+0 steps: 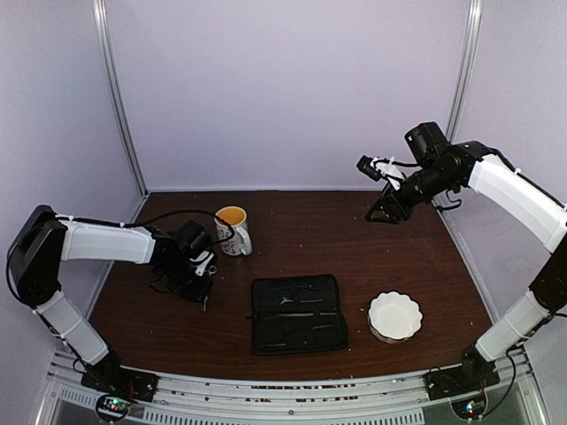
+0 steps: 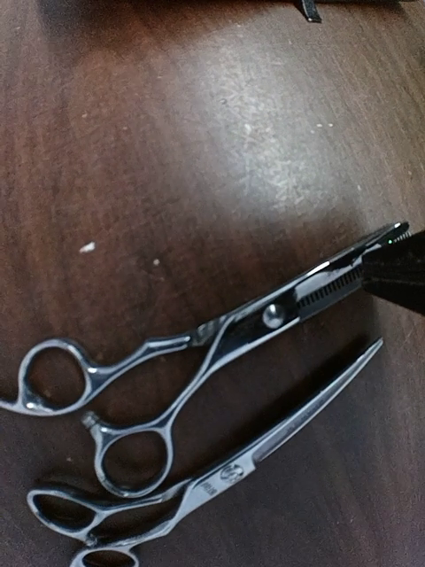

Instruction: Sort the hair-cutting tools

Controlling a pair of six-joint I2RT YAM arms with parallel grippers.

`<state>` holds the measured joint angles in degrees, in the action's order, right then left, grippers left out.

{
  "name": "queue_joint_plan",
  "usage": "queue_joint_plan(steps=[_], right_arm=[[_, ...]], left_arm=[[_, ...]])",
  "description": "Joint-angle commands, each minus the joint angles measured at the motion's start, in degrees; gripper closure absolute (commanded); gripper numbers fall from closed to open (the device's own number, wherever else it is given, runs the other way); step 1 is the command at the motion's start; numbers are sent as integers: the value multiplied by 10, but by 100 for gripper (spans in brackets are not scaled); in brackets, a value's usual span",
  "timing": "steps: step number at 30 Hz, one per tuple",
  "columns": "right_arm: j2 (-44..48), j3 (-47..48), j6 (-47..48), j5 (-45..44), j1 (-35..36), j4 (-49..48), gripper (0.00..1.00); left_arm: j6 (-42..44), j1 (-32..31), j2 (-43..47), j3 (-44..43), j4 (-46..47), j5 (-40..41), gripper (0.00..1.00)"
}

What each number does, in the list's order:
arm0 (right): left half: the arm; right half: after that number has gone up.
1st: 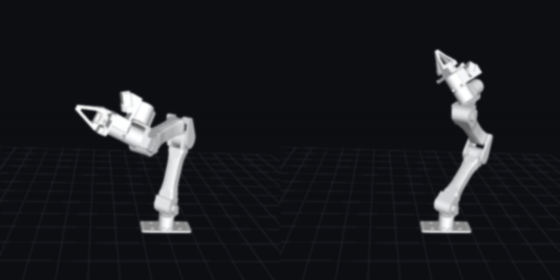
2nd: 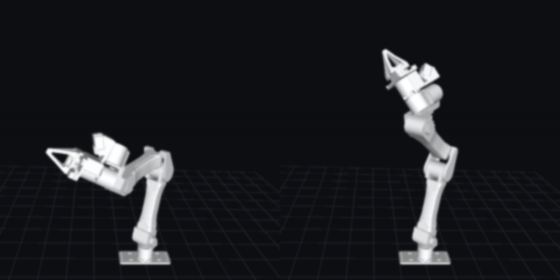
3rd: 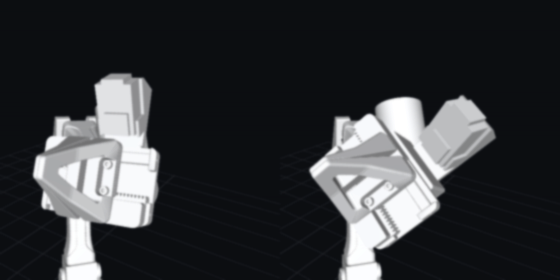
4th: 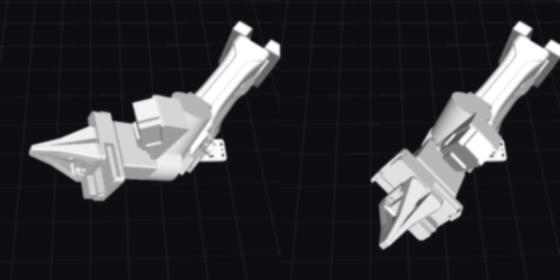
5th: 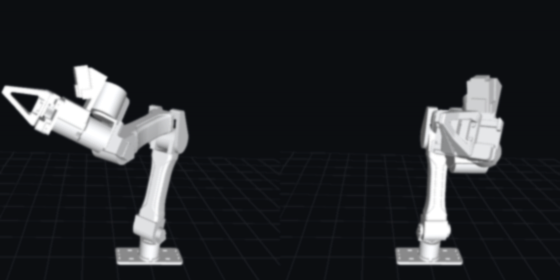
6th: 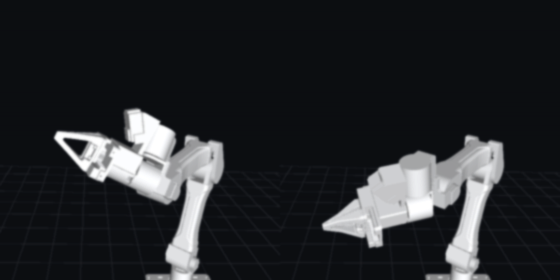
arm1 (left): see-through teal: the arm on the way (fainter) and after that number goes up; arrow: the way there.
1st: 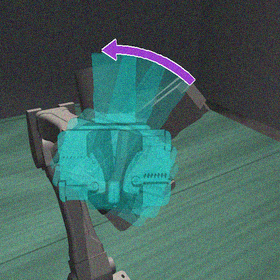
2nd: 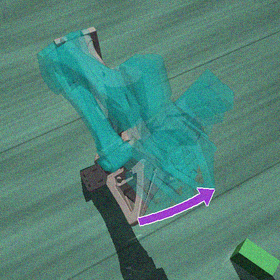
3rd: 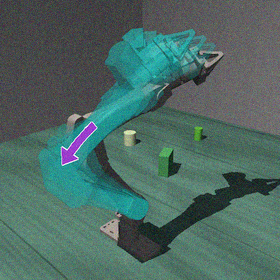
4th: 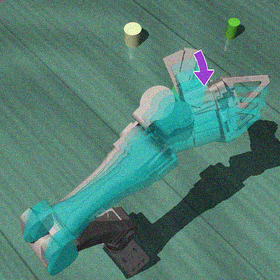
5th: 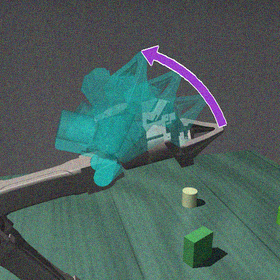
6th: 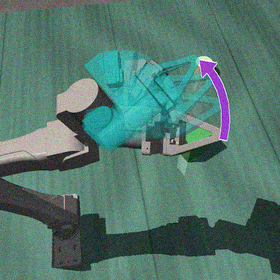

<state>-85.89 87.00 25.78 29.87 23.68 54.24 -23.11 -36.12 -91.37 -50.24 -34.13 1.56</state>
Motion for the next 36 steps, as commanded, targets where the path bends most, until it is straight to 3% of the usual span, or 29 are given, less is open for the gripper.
queue_joint_plan(steps=[1,7,17,28,36], right_arm=[[-4,-2,7,22,-2,-6,55],[-1,-10,9,12,-3,-10,55],[0,-17,12,14,-2,-11,55],[8,-33,15,9,-2,-22,55],[-1,-27,8,16,-2,-17,55]], left_arm=[[-6,0,-1,-38,-1,21,100],[8,0,5,-59,-38,54,100],[46,-1,-62,-78,-63,102,100],[89,-50,-109,-99,-30,43,100],[121,-73,-154,-166,1,27,91]])
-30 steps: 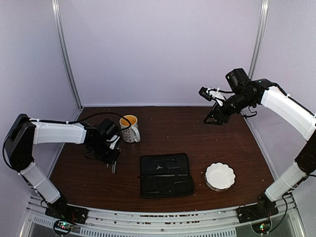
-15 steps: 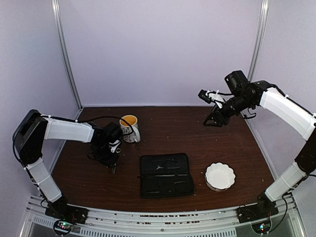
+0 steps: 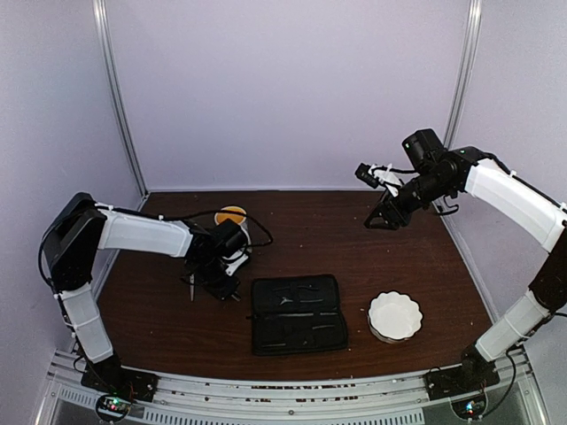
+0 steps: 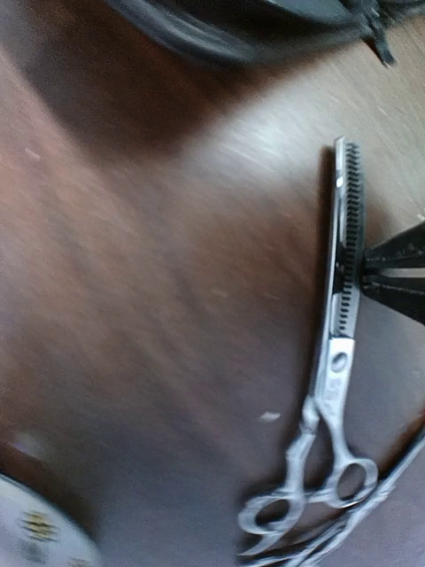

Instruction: Sort the hair-cutting tools

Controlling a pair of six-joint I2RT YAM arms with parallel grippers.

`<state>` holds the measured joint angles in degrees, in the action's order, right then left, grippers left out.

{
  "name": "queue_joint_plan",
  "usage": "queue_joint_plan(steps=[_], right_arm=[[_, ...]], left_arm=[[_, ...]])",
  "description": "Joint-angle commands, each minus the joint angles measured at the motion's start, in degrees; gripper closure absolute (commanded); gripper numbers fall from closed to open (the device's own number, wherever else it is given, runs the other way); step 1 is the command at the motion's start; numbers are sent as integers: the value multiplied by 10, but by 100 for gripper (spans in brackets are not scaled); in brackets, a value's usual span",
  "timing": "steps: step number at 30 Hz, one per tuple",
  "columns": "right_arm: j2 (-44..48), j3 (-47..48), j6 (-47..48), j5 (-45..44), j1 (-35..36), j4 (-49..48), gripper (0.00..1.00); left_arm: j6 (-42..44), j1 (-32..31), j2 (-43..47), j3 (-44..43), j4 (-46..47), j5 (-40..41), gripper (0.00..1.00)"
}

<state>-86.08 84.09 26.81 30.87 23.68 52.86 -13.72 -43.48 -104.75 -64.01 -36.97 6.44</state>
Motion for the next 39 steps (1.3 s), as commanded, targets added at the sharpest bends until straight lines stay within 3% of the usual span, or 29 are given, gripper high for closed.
queue_joint_plan(steps=[1,4,10,14,21,33,39], right_arm=[[0,2,-4,5,-2,-4,55],[4,-2,-5,1,-3,-4,55],[26,-27,0,-6,-2,-19,55],[30,-35,3,-3,-3,-25,54],[34,-42,9,13,-3,-27,54],[28,-44,11,25,-2,-26,54],[21,-39,11,29,-2,-22,54]], left_arm=[[35,1,-20,-35,26,-16,91],[63,1,-12,-54,-1,3,87],[117,9,43,-63,-86,-18,56],[170,32,47,-78,-127,-20,46],[259,79,-10,-132,-188,-50,48],[431,83,-32,-135,-104,-53,51],[474,83,-53,-150,-97,-60,55]])
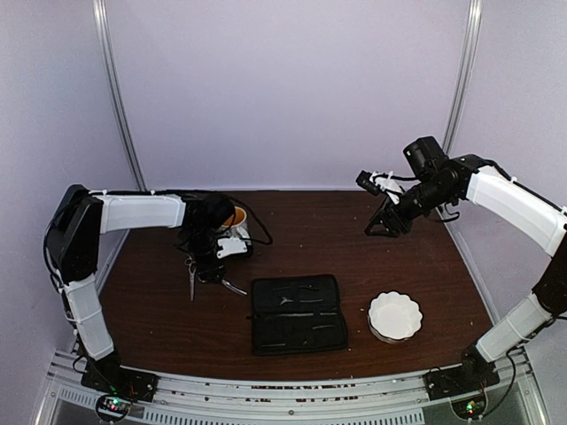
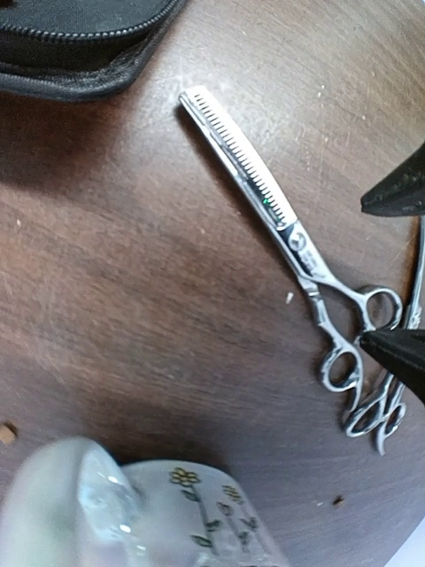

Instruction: Sort the hair-cutting tools

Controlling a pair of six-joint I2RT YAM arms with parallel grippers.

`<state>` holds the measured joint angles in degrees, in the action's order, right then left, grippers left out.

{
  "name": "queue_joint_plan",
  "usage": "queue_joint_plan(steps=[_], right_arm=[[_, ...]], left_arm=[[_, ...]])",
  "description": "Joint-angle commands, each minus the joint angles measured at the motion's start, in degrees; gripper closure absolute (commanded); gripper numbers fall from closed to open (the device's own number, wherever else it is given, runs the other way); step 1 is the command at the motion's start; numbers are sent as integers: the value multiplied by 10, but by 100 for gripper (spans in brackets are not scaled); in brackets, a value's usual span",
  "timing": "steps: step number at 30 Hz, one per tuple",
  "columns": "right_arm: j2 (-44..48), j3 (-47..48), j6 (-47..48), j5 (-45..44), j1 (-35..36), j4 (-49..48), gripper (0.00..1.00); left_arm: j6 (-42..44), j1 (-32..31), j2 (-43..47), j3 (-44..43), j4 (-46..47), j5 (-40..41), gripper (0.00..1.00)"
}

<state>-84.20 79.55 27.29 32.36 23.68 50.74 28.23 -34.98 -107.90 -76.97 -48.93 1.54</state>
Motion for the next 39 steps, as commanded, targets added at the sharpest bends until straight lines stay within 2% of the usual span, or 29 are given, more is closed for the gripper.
queue_joint_plan(steps=[1,13,21,26,29,32,35,39], right_arm=[[3,6,6,18,-3,-3,54],[-7,9,9,36,-2,1,54],[-4,7,10,36,-3,1,54],[-11,14,9,47,-2,5,54],[-16,19,9,51,-1,9,54],[-17,22,9,52,0,12,54],[-12,19,9,50,1,10,54],[-9,16,9,49,2,9,54]], left_arm=[[56,-2,-29,-25,19,-17,56],[48,-10,-87,-37,-2,-51,64],[-22,-39,-53,36,-2,-45,76],[-78,-58,-28,81,-6,-46,80],[-100,-68,-22,97,5,-45,79],[-127,-69,-23,106,13,-22,71],[-145,-69,-26,112,19,6,70],[-150,-70,-27,120,19,1,70]])
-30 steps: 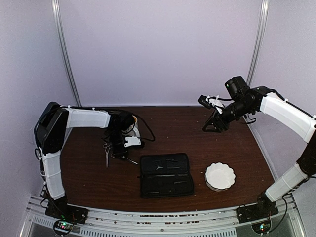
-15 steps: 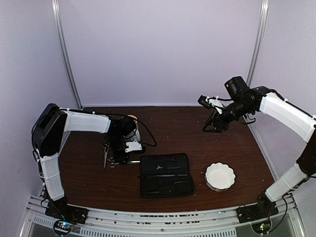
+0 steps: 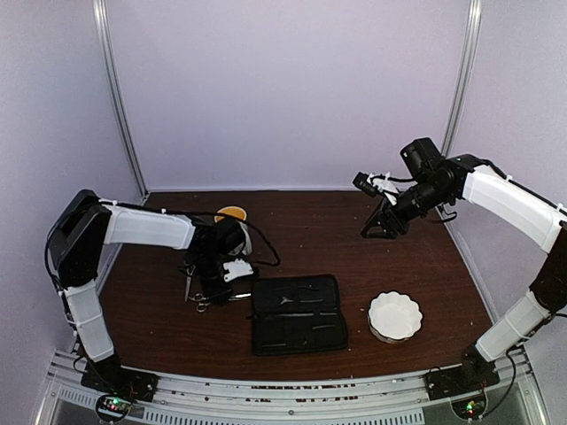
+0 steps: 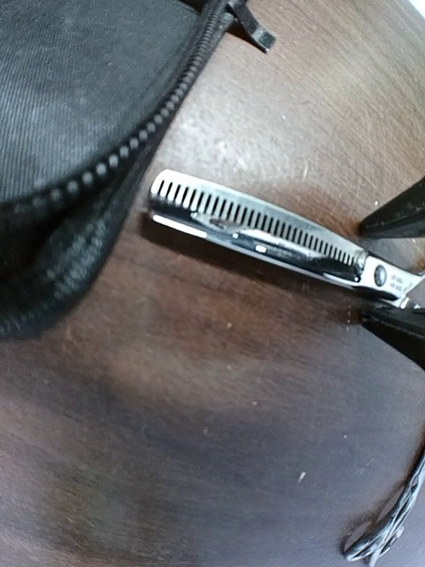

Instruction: Sort the hair-cutting tools

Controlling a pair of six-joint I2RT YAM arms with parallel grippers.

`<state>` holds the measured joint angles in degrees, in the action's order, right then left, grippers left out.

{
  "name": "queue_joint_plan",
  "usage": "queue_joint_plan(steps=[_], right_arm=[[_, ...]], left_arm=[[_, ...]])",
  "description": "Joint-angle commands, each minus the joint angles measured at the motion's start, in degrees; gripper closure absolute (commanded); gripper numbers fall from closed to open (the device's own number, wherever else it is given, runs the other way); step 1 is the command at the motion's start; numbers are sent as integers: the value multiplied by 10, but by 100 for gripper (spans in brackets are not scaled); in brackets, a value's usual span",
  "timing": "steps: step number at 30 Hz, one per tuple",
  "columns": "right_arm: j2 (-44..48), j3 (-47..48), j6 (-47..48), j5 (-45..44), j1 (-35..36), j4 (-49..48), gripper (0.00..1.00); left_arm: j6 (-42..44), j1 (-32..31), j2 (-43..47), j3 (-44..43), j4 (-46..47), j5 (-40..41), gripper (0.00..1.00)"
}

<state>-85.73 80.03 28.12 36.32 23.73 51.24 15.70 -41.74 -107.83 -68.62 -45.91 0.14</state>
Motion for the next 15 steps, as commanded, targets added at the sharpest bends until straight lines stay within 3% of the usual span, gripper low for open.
queue_joint_plan(steps=[1,15], right_arm=[[7,11,1,9,2,4,54],[3,14,0,5,5,6,54]], left_arm=[[-24,-2,-27,38,-10,12,70],[-26,-2,8,63,1,14,91]])
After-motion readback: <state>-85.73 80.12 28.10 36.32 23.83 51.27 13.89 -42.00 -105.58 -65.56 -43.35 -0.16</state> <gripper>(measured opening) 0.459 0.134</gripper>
